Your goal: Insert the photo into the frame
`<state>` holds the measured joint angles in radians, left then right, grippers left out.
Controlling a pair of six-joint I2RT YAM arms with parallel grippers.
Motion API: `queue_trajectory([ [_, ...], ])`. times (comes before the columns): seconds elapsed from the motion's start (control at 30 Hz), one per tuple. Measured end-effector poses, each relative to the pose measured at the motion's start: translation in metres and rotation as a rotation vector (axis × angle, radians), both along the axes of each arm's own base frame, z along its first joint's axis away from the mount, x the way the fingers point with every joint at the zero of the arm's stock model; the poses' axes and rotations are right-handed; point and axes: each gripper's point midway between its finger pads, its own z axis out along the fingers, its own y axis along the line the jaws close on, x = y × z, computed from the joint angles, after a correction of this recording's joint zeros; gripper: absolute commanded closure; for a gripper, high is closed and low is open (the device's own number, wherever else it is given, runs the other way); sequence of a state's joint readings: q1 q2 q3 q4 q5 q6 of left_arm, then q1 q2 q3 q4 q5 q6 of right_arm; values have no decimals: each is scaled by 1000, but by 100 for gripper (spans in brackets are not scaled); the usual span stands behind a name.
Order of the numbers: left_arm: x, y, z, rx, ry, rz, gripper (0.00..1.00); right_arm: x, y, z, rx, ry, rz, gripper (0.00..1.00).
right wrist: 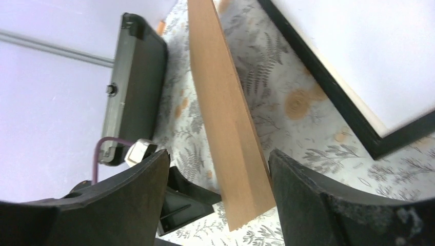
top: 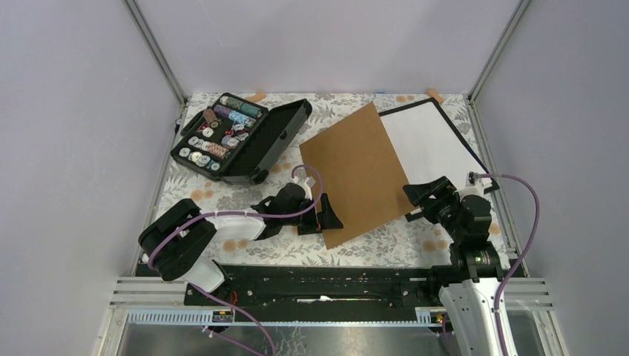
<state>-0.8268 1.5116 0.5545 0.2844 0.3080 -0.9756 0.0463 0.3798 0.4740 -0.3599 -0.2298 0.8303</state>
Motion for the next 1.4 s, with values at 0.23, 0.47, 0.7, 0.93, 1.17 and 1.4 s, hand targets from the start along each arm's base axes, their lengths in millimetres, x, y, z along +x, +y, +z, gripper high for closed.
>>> queue_trajectory([
  [0.23, 0, 0, 1, 1, 0, 1, 1, 2, 18, 28, 45, -112, 106, 34],
  [0.47, -4, -1, 1, 0, 3, -10, 1, -16, 49, 27, 101, -52, 314, 39],
  [0.7, -10, 3, 1, 18, 18, -19, 1, -36, 57, 8, 73, 76, 427, 57],
  [0.93, -14, 0, 4, 1, 29, -32, 1, -24, 56, 15, 91, 6, 387, 67],
  [1.17, -15, -1, 5, -4, 38, -36, 1, 2, 51, -9, 157, -32, 287, 68],
  [1.4, -16, -3, 5, -14, 44, -42, 1, 20, 58, -17, 192, -95, 251, 68],
])
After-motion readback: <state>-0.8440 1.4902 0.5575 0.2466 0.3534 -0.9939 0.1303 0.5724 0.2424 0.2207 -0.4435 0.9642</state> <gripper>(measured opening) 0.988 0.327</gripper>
